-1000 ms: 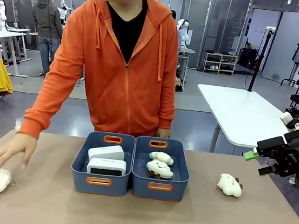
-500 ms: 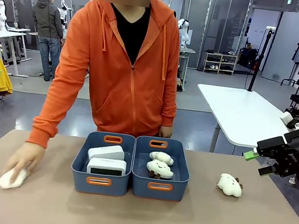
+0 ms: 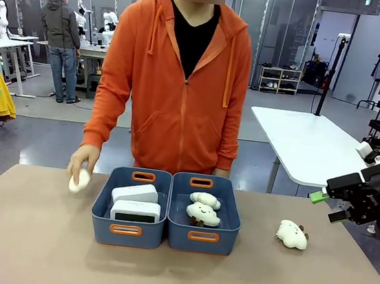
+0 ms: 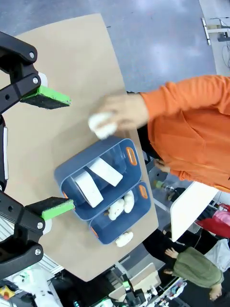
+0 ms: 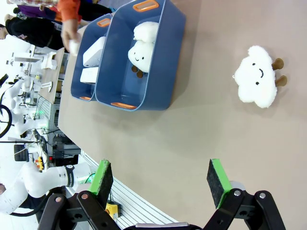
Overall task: Sort the digital clocks into the basket.
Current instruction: Pick up the Digital clock from the table and place it into the empty Plastic storage basket.
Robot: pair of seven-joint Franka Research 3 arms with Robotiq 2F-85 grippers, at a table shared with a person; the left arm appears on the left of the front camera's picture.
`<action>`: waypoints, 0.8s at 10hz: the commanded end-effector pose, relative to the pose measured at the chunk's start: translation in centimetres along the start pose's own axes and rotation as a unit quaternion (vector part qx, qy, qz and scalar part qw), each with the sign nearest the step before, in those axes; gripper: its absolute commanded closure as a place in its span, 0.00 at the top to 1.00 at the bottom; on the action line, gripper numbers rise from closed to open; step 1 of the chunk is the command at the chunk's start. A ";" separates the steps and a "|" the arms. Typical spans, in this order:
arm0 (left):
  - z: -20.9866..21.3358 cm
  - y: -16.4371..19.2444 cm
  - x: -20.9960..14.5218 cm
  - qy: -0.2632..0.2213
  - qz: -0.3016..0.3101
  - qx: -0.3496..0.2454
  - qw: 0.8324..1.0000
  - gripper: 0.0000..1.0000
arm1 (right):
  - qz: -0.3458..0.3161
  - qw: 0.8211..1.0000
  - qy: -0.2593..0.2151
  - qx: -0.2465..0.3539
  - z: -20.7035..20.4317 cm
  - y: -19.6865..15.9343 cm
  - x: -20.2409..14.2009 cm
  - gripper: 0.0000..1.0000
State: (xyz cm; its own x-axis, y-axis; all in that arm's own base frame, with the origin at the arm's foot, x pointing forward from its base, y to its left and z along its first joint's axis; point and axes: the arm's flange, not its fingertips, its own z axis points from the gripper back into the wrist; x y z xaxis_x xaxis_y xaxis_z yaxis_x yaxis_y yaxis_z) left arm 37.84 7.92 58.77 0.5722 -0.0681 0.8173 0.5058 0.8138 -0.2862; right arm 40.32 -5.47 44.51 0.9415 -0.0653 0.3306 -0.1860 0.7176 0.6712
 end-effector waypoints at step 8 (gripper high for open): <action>0.3 -0.1 0.2 0.004 0.000 -0.003 1.000 0.94 | 0.000 1.000 0.002 -0.007 0.0 0.2 0.1 1.00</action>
State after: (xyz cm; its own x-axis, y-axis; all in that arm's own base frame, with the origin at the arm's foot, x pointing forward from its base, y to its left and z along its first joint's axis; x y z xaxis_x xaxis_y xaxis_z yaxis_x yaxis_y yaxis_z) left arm 37.84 7.93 58.77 0.5722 -0.0679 0.8173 0.5057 0.8138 -0.2864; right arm 40.32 -5.47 44.51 0.9415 -0.0652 0.3306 -0.1860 0.7176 0.6712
